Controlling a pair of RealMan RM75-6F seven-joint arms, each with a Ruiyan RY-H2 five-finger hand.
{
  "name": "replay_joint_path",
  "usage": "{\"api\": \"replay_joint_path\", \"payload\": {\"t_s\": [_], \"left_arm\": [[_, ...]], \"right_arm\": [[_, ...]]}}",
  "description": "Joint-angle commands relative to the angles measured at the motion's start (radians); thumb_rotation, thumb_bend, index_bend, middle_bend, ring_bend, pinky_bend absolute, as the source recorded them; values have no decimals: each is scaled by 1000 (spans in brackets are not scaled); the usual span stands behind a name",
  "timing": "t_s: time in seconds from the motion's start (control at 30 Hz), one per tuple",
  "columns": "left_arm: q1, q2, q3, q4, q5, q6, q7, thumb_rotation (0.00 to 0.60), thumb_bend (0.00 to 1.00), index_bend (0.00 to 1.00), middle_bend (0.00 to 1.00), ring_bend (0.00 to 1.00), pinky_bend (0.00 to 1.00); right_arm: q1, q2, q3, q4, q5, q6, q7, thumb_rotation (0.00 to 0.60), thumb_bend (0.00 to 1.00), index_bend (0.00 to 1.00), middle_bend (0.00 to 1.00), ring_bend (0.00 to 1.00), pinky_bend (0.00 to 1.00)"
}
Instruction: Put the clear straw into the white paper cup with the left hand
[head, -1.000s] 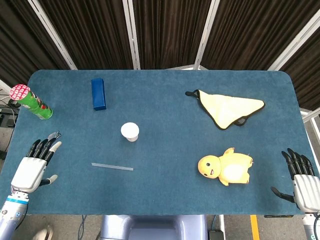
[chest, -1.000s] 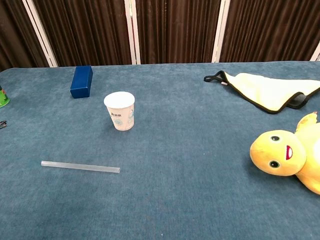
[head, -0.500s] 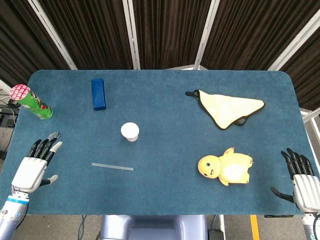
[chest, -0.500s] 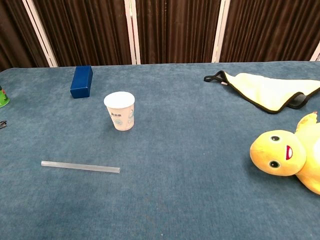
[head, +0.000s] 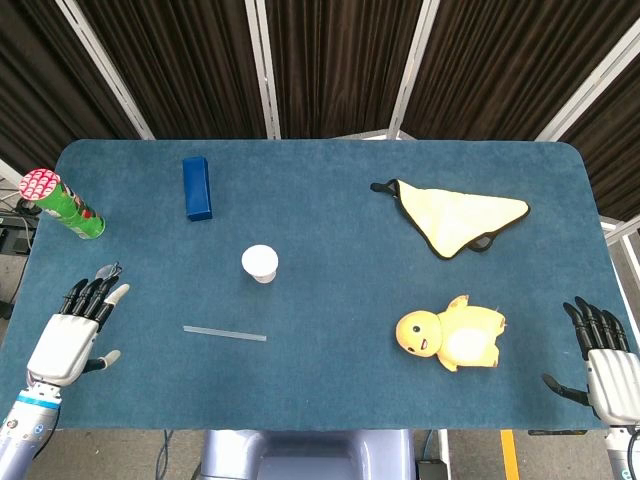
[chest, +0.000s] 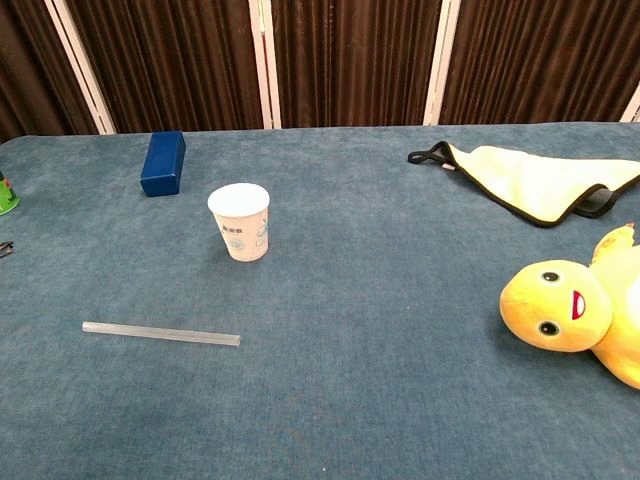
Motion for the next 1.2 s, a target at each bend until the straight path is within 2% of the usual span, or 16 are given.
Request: {"api": "replay_joint_path", "payload": {"t_s": [0.03,0.2,0.37,0.57,0.87,1.2], "left_arm": [[-4,-1,-3,-8,-2,-5,-4,600,104,122,0,0,0],[-37,-13,-23,-58,-38,-64,27,600,120,272,0,0,0],[-85,-46,-55,-144,-155,-177,91,600,198,396,0,0,0],[-145,-141,-92,-170,-269,-247,247,600,260,444,0,0,0],[-227,-303,-140,-170,-459,-273,486,600,290,480,0,0,0],[-289,-431,-152,-138,-595,-254,617,600,340,506,0,0,0]], "right_arm": [[0,0,0,-1,0,0,-1,600,75,0,0,0,0],[0,0,0,-3,2,-1,-4,600,75,0,0,0,0],[1,1,1,-3,3,-3,0,600,75,0,0,0,0],[2,4,0,-3,2,-6,7,600,75,0,0,0,0],[3,6,-1,-1,0,-8,16,600,74,0,0,0,0],[4,9,-3,4,-4,-10,29,600,74,0,0,0,0]]}}
